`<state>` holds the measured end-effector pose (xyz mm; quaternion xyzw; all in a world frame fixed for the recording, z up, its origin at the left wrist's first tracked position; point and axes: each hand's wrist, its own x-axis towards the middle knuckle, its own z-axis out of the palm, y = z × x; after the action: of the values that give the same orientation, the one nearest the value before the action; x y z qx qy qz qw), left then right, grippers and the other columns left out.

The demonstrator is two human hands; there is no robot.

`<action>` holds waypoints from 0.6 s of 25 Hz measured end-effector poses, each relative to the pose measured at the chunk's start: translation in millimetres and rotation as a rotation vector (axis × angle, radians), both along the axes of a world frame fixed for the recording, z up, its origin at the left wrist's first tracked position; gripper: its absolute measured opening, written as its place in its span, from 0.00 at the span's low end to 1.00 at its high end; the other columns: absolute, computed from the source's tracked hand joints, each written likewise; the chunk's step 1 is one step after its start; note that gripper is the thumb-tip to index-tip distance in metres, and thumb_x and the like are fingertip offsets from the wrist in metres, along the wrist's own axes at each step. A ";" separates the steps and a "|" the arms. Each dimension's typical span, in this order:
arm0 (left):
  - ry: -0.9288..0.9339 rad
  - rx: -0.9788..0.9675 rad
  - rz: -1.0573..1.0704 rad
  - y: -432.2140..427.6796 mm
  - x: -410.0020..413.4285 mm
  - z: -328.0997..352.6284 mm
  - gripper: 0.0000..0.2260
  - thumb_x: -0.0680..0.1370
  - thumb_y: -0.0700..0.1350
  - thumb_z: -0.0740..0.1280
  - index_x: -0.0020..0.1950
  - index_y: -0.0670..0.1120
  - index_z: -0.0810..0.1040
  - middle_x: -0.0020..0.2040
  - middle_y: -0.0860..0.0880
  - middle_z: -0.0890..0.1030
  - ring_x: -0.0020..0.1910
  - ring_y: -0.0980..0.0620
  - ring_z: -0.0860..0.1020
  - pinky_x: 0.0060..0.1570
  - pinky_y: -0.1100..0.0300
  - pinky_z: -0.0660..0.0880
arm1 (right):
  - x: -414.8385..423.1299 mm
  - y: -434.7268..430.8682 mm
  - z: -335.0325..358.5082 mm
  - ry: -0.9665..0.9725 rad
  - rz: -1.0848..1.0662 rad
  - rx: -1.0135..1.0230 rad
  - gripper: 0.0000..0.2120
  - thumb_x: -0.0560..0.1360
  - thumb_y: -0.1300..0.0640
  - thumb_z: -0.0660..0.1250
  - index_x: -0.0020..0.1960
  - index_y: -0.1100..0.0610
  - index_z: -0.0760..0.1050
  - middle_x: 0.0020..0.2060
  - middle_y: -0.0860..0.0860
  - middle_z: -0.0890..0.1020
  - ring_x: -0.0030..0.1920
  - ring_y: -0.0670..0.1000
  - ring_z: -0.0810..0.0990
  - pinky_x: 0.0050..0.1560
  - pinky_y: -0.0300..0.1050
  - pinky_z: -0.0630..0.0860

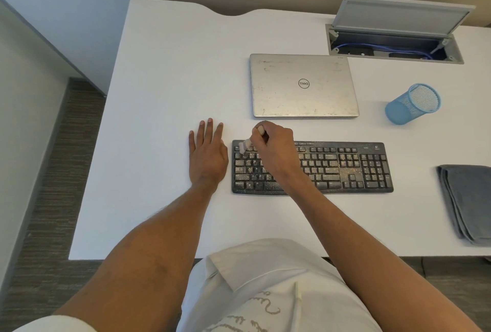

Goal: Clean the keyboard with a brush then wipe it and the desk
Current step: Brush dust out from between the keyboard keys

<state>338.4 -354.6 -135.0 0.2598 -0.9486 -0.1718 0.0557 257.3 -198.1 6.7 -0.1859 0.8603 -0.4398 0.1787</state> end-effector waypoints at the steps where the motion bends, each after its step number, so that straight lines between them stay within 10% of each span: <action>1: 0.001 0.003 0.003 0.3 -0.2 0.4 0.26 0.86 0.46 0.50 0.85 0.50 0.62 0.87 0.47 0.58 0.86 0.48 0.51 0.85 0.44 0.45 | 1.2 0.0 1.5 0.002 -0.011 -0.017 0.13 0.81 0.58 0.62 0.40 0.61 0.75 0.28 0.43 0.79 0.27 0.44 0.66 0.29 0.44 0.67; 11: -0.013 0.006 0.001 -0.2 -0.4 0.4 0.26 0.85 0.45 0.52 0.85 0.50 0.61 0.87 0.47 0.57 0.87 0.48 0.49 0.85 0.45 0.43 | 4.4 0.1 -3.5 -0.001 0.039 0.055 0.14 0.81 0.58 0.63 0.38 0.63 0.73 0.26 0.48 0.77 0.25 0.43 0.72 0.28 0.40 0.69; 15: -0.014 0.004 0.003 0.0 -0.3 1.3 0.26 0.86 0.45 0.52 0.85 0.50 0.61 0.87 0.47 0.56 0.87 0.48 0.49 0.85 0.45 0.43 | 6.3 -1.8 -4.3 0.025 0.021 0.005 0.15 0.82 0.55 0.61 0.40 0.62 0.74 0.30 0.58 0.78 0.30 0.59 0.74 0.31 0.53 0.73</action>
<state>338.1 -354.6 -133.8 0.2625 -0.9483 -0.1716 0.0490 263.6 -199.8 2.3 -0.2001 0.8615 -0.4333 0.1732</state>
